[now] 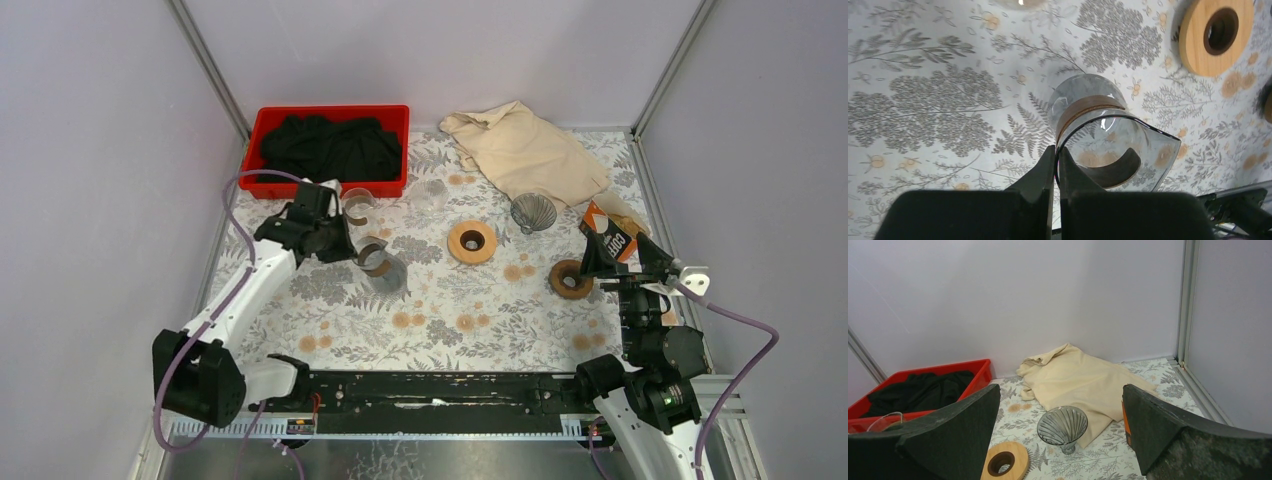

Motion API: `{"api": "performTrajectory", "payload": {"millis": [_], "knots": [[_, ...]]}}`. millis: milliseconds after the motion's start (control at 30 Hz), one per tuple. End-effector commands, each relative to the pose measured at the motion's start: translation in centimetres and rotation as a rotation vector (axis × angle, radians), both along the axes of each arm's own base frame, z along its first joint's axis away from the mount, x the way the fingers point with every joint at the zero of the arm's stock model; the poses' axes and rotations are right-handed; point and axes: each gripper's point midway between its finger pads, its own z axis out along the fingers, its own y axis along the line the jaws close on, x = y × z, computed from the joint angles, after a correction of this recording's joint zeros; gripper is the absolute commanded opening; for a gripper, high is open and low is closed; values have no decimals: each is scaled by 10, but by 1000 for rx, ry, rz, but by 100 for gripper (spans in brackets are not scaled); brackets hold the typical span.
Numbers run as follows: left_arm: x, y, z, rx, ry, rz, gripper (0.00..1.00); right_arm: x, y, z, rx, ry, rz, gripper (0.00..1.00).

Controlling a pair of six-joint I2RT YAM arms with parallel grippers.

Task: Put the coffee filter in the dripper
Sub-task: Move the coffee server to the center of the board.

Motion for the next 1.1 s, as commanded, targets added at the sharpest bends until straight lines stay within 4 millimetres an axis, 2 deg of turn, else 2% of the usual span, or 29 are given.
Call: {"api": "performTrajectory", "payload": {"millis": [0, 333, 500, 667, 900, 1067], "knots": [[6, -26, 11, 1, -35, 0, 0, -1, -4, 10, 10, -18, -18, 99], [1, -105, 0, 103, -37, -177, 0, 1, -3, 8, 4, -6, -19, 99], [-5, -133, -6, 166, -37, -244, 0, 2, -1, 7, 1, -3, -10, 99], [-10, -145, -7, 255, -53, -264, 0, 3, 0, 6, -3, 2, -6, 99], [-16, -150, -5, 313, -78, -234, 1, 4, 1, 6, -6, 5, -5, 99], [-19, -151, -3, 338, -103, -221, 14, 5, 2, 6, -7, 9, 0, 99]]}}
